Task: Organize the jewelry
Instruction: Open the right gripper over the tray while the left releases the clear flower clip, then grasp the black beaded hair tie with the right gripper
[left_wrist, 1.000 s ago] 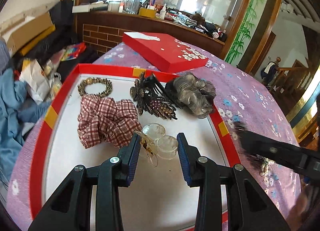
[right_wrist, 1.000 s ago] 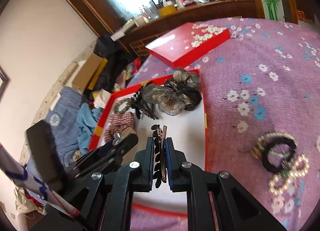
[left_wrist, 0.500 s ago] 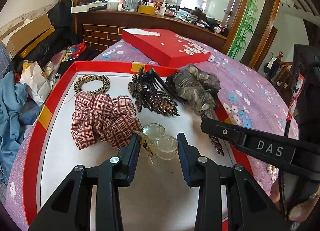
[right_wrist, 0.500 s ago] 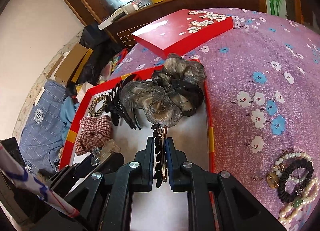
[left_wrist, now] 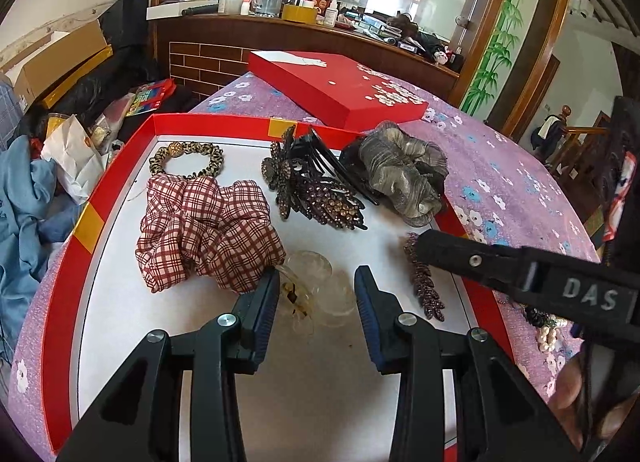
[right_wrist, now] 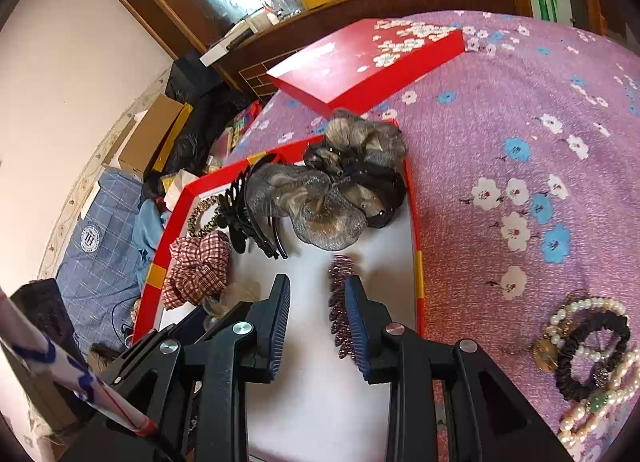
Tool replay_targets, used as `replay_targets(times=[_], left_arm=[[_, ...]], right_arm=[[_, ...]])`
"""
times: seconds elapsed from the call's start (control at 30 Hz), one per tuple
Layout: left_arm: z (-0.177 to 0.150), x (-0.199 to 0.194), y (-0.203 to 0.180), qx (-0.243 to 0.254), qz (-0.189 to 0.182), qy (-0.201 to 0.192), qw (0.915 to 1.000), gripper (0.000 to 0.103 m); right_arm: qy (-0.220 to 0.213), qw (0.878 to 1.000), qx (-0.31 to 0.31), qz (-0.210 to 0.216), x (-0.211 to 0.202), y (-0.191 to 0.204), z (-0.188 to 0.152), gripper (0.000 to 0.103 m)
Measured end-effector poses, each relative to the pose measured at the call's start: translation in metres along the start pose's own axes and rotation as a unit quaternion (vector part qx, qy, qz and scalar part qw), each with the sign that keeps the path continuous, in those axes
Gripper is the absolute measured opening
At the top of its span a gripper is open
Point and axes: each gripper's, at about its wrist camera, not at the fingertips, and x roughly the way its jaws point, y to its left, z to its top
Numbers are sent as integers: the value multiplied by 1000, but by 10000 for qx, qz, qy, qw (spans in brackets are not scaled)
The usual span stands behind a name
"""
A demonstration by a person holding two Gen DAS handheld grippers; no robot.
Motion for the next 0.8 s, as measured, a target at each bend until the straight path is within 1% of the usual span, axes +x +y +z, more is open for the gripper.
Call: replay_targets(times=[0.07, 0.1, 0.13, 0.17, 0.33, 0.47, 0.67, 0.73, 0.8], left_arm=[[1, -4, 0, -10, -56, -73, 10000, 38], [1, -6, 0, -12, -67, -123, 9999, 41], [2, -8, 0, -10, -76, -176, 9998, 47], [2, -10, -1, 1, -87, -232, 9997, 48], [3, -19, -6, 90, -105, -433, 9990, 49], [3, -26, -9, 118, -152, -584, 9981, 49], [2, -27, -15, 282, -129, -634, 9975, 49], [1, -28, -16, 317, -129, -644, 9973, 49], [1, -29, -18, 343, -112, -670, 9971, 49]], right_arm=[[-63, 10000, 0, 65, -8, 1, 0, 31], [-109, 9999, 6, 86, -12, 2, 0, 31], [-151, 9998, 6, 113, -16, 2, -1, 31], [-191, 9997, 4, 144, -21, 2, -2, 31], [-390, 9988, 113, 279, -45, -4, -7, 31], [-505, 9980, 232, 307, -62, -15, -14, 31], [-693, 9960, 526, 193, -95, -47, -23, 31], [-775, 9952, 600, 71, -108, -61, -27, 31], [-838, 9944, 619, -166, -118, -74, -30, 31]])
